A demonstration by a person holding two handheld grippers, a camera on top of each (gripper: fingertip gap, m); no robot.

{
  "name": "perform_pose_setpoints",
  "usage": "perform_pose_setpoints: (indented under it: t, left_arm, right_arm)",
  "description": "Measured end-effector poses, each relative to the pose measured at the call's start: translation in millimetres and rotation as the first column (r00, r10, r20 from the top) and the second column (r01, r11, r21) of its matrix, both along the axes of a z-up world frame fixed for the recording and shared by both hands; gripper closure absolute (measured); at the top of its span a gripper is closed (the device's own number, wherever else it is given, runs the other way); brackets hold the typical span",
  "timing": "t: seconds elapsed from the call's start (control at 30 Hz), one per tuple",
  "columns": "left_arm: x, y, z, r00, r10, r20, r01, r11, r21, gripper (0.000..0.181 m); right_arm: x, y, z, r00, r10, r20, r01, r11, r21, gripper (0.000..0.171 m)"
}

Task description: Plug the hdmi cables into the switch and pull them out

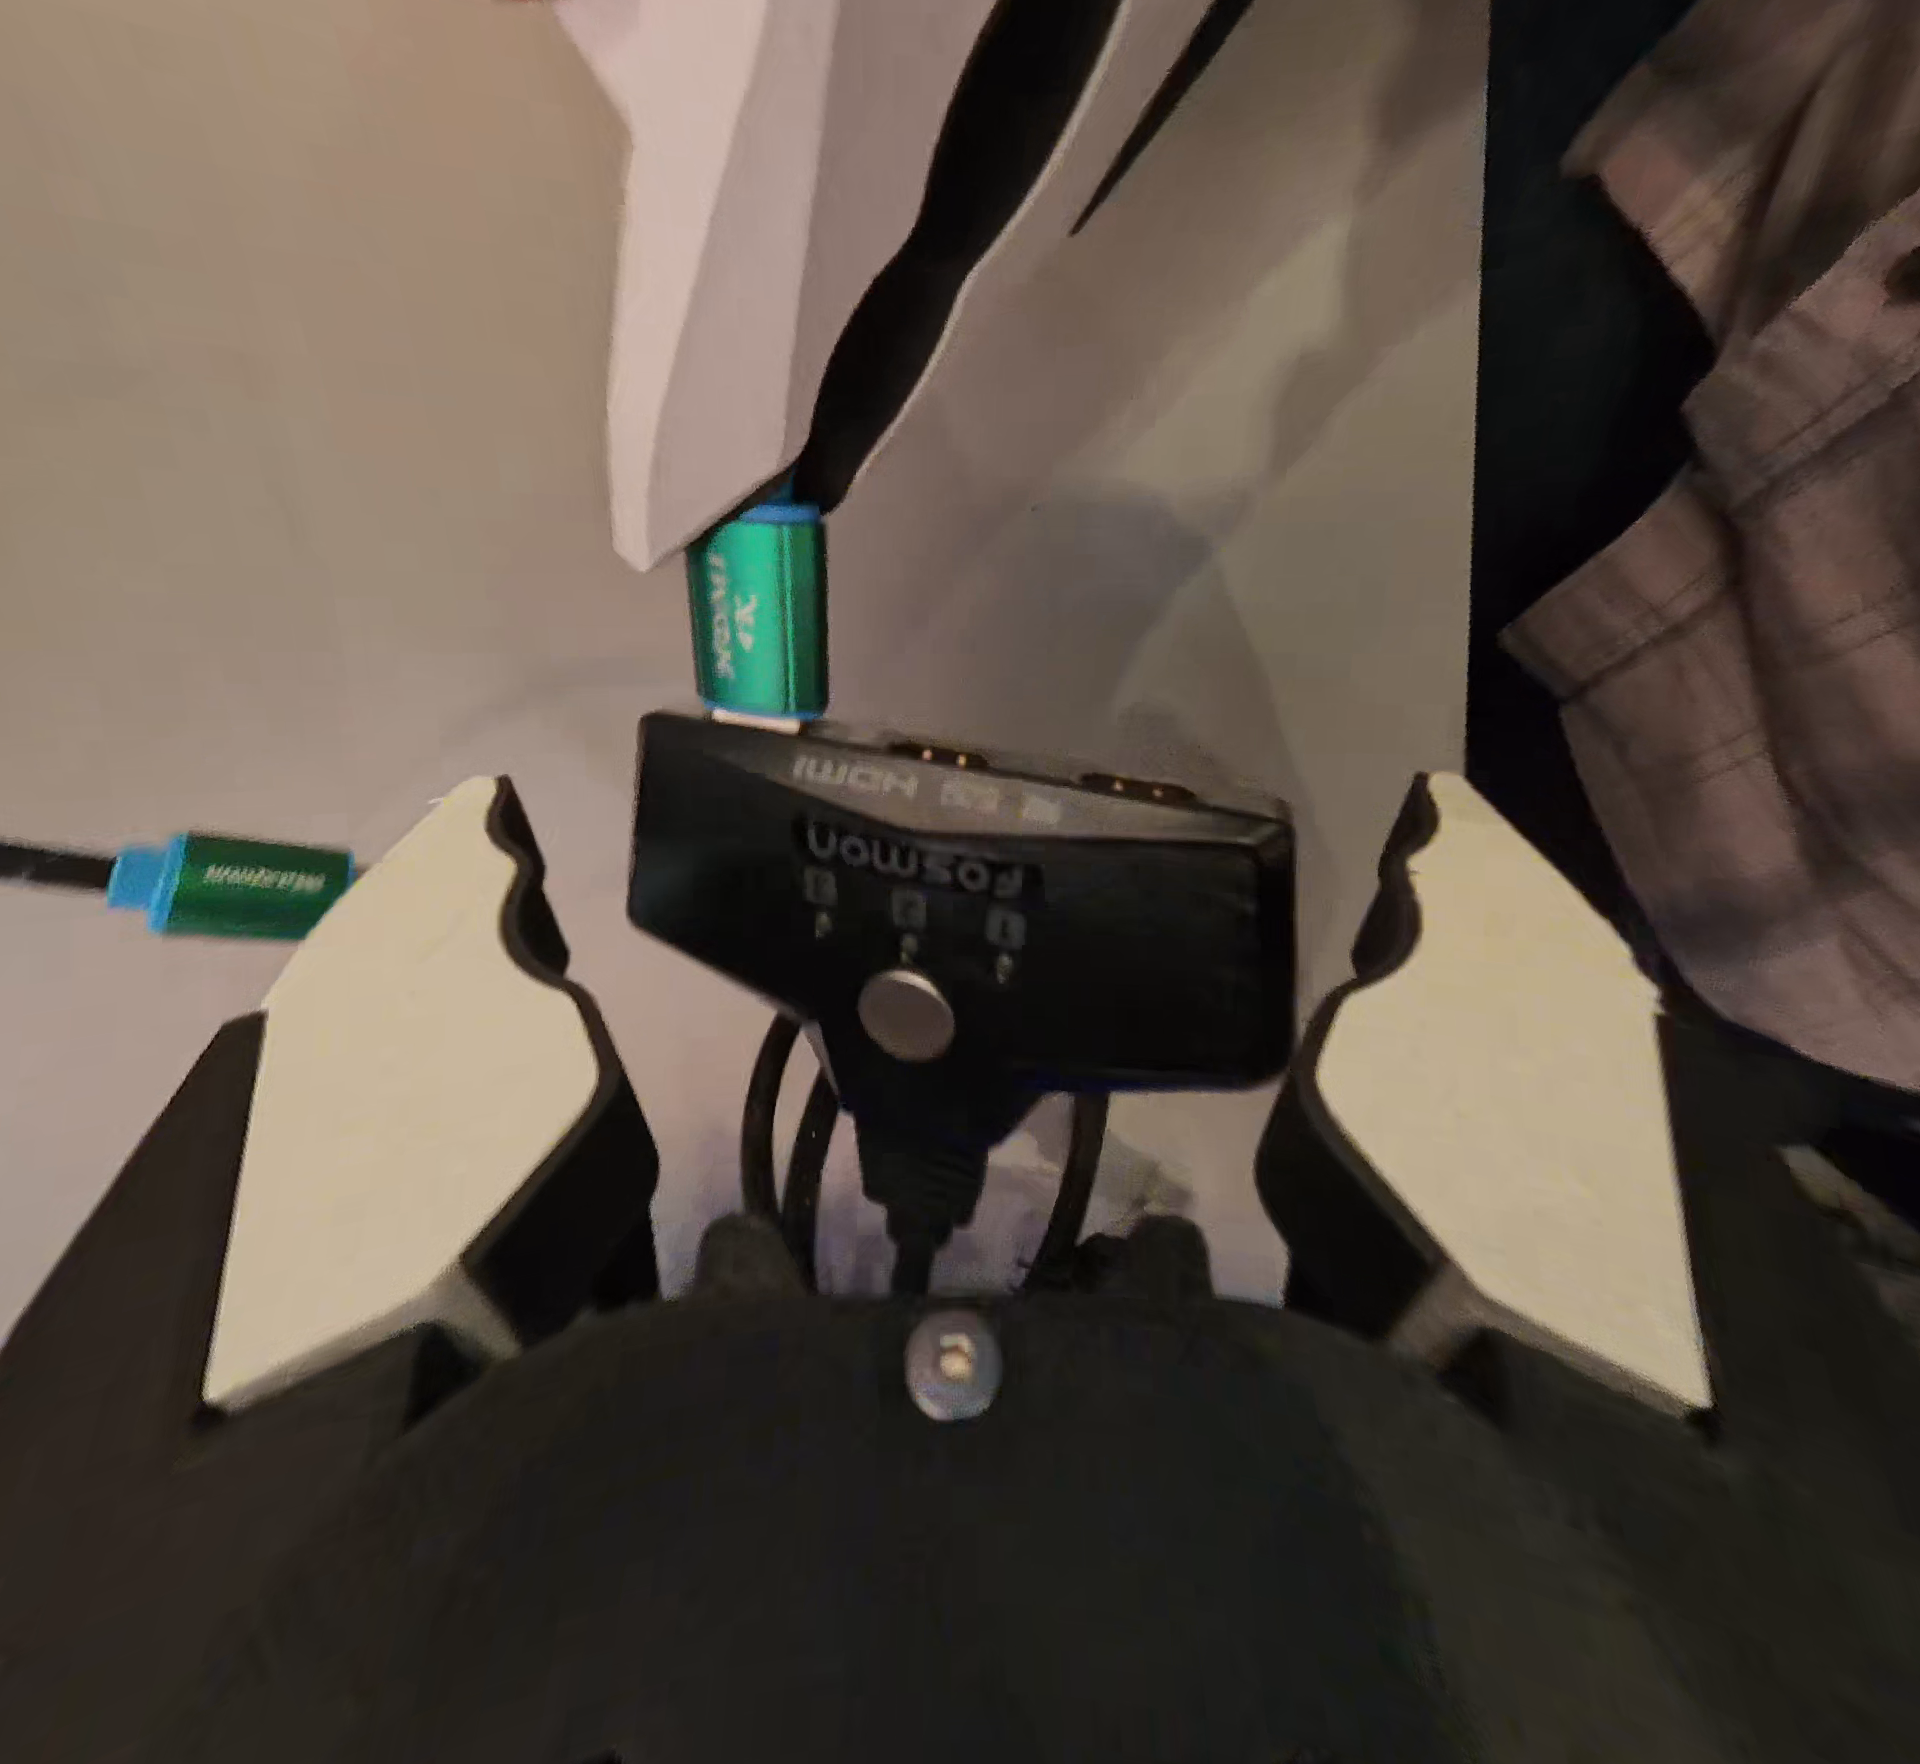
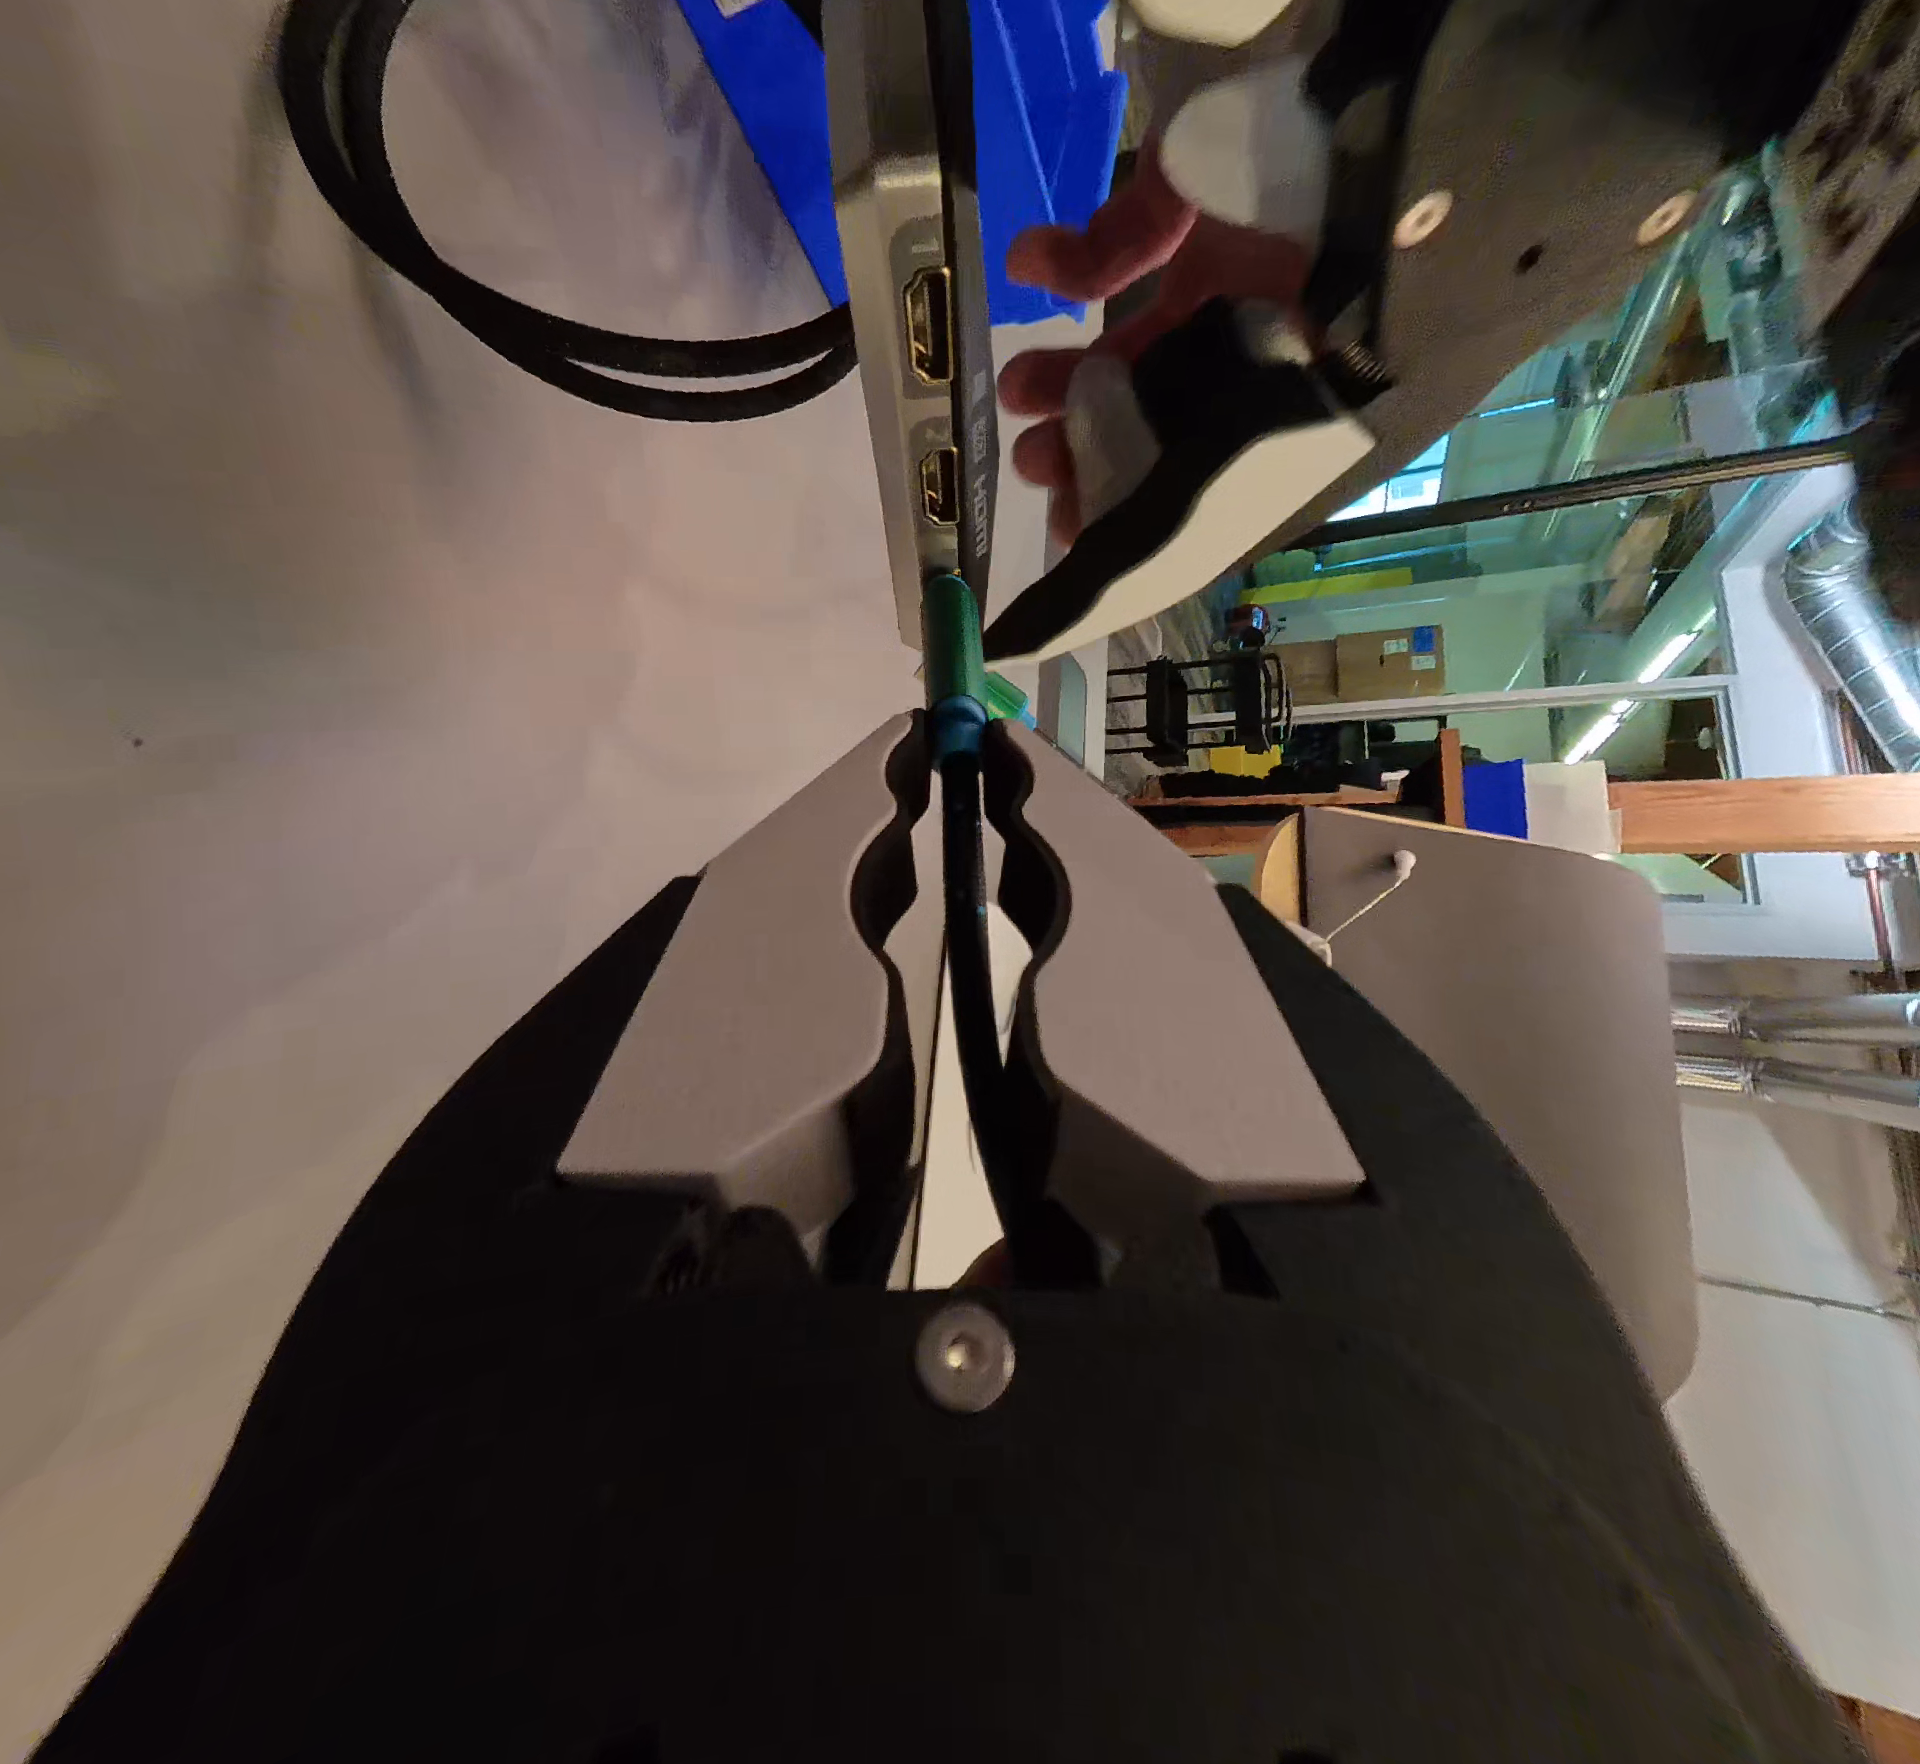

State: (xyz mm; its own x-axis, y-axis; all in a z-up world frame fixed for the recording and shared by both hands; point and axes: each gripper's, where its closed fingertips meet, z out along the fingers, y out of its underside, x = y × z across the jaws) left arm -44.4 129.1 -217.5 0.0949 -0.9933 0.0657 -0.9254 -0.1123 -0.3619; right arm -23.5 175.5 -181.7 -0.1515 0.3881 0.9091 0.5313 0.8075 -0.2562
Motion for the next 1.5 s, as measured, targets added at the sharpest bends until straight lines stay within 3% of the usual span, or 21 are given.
perform_pose_setpoints:
  t: [0.2, 0.27, 0.9, 1.17, 1.33, 1.5]
  left_arm:
    - [2, -5, -13, 0.997, -0.077, -0.021, 0.077, 0.997, -0.024, 0.040]
    - [2, -4, -11, 0.996, -0.090, -0.006, 0.090, 0.996, -0.006, 0.051]
    - [-7, 5, -8, 0.990, -0.070, -0.119, 0.076, 0.996, 0.046, 0.052]
    - [-5, 11, -7, 0.994, -0.052, -0.091, 0.058, 0.997, 0.060, 0.053]
    - [-8, 16, -5, 0.996, -0.032, -0.081, 0.039, 0.996, 0.076, 0.053]
    - [-9, 20, 2, 0.998, -0.014, -0.056, 0.019, 0.995, 0.094, 0.053]
  right_arm:
    - [0, -3, 3, 0.999, 0.010, -0.040, -0.011, 1.000, -0.022, 0.164]
    - [0, -2, -1, 0.999, 0.008, -0.045, -0.010, 0.999, -0.038, 0.164]
    - [-7, 6, 1, 0.997, -0.007, -0.074, 0.004, 0.999, -0.034, 0.163]
    - [0, 5, 14, 0.989, -0.032, -0.145, -0.003, 0.973, -0.231, 0.145]
    - [17, -21, 45, 0.960, 0.033, -0.278, -0.156, 0.887, -0.434, 0.154]
    - [26, -34, 17, 0.988, 0.032, -0.150, -0.130, 0.686, -0.716, 0.149]
